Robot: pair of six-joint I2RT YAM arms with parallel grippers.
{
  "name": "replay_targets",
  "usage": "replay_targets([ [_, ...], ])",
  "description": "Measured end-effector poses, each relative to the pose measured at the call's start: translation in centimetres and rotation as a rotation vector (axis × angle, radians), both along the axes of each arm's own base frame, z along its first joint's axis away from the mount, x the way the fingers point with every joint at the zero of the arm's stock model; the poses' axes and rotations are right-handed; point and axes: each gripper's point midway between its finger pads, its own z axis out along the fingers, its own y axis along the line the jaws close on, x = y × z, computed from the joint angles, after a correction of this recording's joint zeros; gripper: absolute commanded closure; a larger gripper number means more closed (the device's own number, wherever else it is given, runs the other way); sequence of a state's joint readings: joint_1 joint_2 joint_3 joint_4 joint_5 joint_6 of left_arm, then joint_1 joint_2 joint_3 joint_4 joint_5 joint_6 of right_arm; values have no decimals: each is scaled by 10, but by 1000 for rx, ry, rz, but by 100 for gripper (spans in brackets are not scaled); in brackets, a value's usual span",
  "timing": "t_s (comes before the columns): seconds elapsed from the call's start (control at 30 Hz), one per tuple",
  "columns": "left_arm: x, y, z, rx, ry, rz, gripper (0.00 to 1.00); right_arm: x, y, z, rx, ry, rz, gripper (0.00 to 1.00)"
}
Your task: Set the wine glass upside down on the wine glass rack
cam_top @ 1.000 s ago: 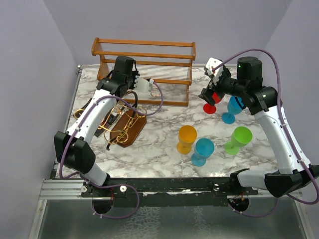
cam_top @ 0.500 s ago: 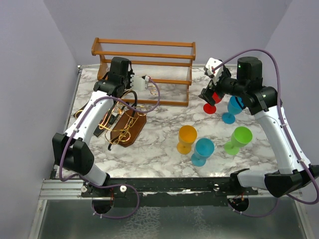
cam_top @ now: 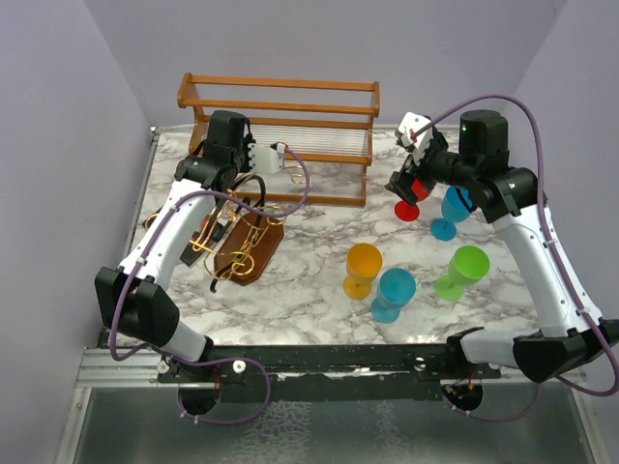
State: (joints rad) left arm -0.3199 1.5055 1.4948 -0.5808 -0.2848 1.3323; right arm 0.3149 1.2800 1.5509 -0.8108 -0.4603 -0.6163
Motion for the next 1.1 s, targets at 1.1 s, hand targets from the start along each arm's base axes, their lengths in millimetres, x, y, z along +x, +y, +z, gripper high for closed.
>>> replay_targets([
  [1.1,-19,-6,-17,-75,97,-17,83,3,1,-21,-17,51,0,5],
])
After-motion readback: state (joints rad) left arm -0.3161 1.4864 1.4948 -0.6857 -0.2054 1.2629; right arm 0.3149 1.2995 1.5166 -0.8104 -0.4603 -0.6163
